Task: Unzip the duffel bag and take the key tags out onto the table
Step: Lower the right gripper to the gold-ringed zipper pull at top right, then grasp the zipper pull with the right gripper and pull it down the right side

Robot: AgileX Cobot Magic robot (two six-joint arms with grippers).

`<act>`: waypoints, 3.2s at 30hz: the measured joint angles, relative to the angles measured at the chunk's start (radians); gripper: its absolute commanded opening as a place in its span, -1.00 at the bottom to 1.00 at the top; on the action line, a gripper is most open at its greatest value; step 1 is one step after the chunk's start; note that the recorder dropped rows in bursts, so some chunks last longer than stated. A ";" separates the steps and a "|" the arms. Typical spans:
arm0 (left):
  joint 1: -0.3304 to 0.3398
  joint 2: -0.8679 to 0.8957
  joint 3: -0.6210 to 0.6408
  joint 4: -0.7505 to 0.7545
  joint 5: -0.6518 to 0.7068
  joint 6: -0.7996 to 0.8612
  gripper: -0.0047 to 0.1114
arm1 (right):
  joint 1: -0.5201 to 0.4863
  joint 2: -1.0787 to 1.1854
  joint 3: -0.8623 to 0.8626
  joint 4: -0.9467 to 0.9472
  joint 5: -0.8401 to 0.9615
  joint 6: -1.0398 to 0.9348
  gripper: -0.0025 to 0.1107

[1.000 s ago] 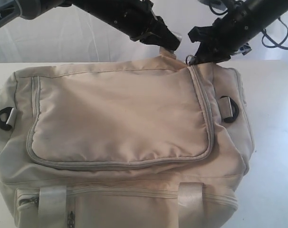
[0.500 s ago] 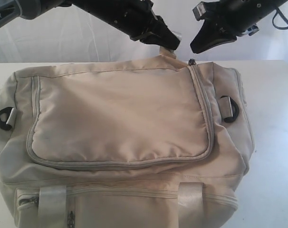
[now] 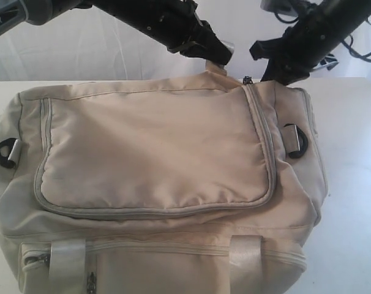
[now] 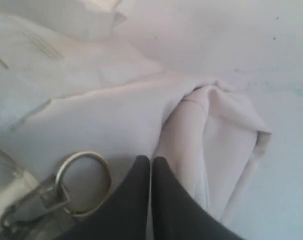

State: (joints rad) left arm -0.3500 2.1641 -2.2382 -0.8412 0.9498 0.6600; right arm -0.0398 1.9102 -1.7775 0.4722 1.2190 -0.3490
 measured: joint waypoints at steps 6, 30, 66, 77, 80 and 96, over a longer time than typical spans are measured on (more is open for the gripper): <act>0.000 0.000 0.000 0.000 -0.006 0.000 -0.92 | -0.016 -0.029 -0.074 0.116 -0.002 0.073 0.02; 0.000 0.000 0.000 0.000 -0.006 0.000 -0.92 | 0.015 0.036 0.031 0.193 -0.006 0.218 -0.88; 0.002 0.013 0.000 0.002 -0.050 -0.040 -0.92 | 0.020 -0.206 0.090 0.173 0.003 0.133 -0.96; 0.002 0.013 0.000 0.029 -0.074 -0.073 -0.92 | 0.020 -0.309 0.233 0.194 -0.001 0.071 -0.96; 0.002 0.020 0.000 0.029 -0.076 -0.075 -0.92 | 0.020 -0.351 0.281 0.199 -0.001 0.056 -0.96; 0.002 0.035 0.000 0.021 -0.051 -0.079 -0.92 | 0.020 -0.349 0.355 0.196 -0.097 0.001 -0.12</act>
State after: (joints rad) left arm -0.3479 2.1986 -2.2382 -0.8200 0.8987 0.5808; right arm -0.0201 1.5613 -1.4224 0.6679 1.1225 -0.3482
